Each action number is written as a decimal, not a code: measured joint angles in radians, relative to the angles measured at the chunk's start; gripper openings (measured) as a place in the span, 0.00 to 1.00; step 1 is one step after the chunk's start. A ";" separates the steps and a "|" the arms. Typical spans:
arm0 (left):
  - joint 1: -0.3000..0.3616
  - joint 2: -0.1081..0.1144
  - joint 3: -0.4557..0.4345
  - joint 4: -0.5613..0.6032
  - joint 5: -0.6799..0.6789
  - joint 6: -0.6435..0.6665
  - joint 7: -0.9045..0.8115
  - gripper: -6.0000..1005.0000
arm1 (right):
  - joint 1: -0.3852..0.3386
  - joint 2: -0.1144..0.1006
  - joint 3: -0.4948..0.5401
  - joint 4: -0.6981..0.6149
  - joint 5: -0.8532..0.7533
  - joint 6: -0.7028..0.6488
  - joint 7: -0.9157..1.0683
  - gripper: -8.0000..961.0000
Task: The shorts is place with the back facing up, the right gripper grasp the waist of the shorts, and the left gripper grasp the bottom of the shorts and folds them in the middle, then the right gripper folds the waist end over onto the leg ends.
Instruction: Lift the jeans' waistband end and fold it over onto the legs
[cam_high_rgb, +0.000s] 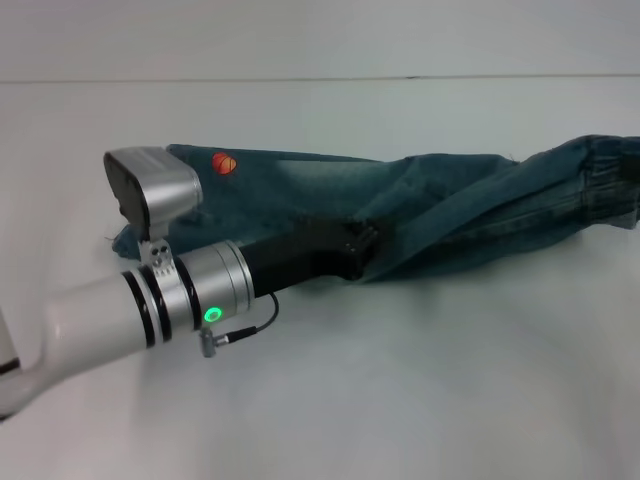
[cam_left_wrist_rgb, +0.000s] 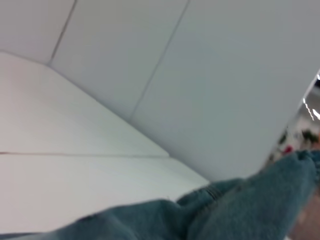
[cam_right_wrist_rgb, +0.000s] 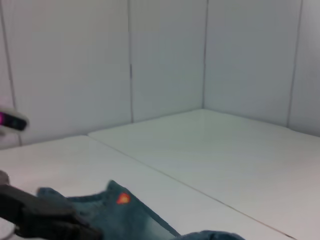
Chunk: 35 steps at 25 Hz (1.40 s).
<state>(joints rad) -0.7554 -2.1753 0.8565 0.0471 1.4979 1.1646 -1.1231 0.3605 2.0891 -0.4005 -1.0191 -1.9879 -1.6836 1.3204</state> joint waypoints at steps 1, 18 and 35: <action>-0.002 0.000 -0.011 -0.019 -0.011 0.003 0.019 0.16 | 0.002 0.000 -0.001 -0.005 0.001 -0.011 0.011 0.06; -0.051 0.000 -0.407 -0.358 0.000 -0.188 0.466 0.06 | 0.005 -0.004 -0.004 -0.043 0.008 -0.217 0.079 0.05; -0.056 0.000 -0.621 -0.480 0.317 -0.230 0.556 0.06 | 0.273 -0.103 -0.093 0.217 0.006 -0.042 -0.013 0.06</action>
<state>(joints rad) -0.8112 -2.1753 0.2356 -0.4326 1.8147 0.9345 -0.5672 0.6338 1.9858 -0.4931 -0.8018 -1.9818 -1.7261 1.3070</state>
